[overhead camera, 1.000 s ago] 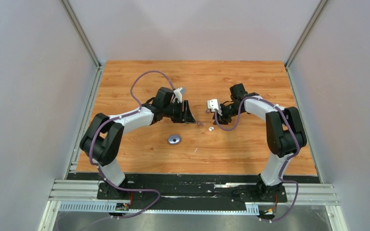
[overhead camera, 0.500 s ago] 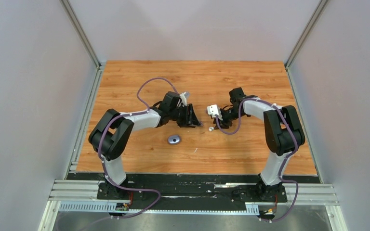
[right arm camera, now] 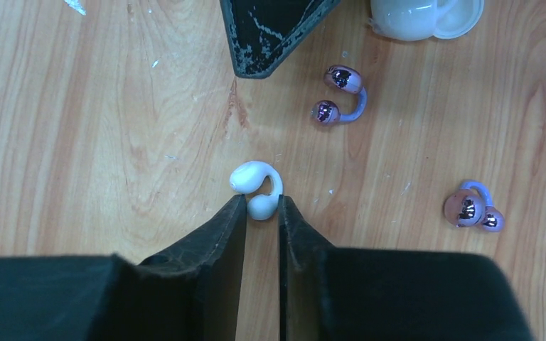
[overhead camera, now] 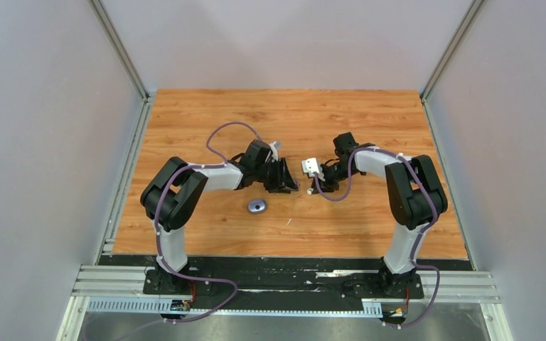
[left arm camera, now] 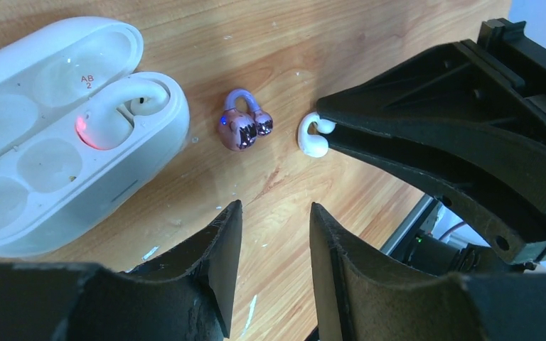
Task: Insert the wireless bluetooth earbuds into the charging case
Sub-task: Pick up the earbud from the center of the board.
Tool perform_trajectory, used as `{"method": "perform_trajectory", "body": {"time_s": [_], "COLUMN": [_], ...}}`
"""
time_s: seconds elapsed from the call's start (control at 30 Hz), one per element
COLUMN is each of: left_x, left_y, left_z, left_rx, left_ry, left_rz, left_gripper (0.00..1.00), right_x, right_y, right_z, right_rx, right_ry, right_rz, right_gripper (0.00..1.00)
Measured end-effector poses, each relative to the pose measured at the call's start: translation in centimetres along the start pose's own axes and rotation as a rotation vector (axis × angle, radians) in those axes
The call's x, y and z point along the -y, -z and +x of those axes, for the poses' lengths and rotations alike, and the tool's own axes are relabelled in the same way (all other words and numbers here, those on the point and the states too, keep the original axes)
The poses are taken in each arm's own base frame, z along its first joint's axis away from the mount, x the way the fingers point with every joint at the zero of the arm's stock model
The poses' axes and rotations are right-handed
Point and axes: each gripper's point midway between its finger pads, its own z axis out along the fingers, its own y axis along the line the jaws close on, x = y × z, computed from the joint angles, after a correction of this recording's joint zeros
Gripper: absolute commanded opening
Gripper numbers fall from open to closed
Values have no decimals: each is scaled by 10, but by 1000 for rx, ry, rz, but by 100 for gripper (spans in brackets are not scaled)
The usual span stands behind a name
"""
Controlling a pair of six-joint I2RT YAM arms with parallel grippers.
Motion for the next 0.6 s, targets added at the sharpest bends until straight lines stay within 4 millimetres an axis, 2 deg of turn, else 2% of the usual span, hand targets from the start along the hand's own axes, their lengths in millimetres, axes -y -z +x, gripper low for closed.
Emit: {"method": "perform_trajectory", "body": {"time_s": [0.2, 0.4, 0.6], "left_x": [-1, 7, 7], "left_y": [-7, -15, -23], "left_z": [2, 2, 5], "left_rx": [-6, -3, -10], "left_ry": [21, 24, 47], "left_rz": [-10, 4, 8], "left_gripper": [49, 48, 48], "right_x": [-1, -9, -18], "right_y": [-2, -4, -4], "right_z": [-1, -6, -10], "right_rx": [18, 12, 16], "right_ry": [21, 191, 350], "right_rz": [54, 202, 355], "right_gripper": [6, 3, 1]}}
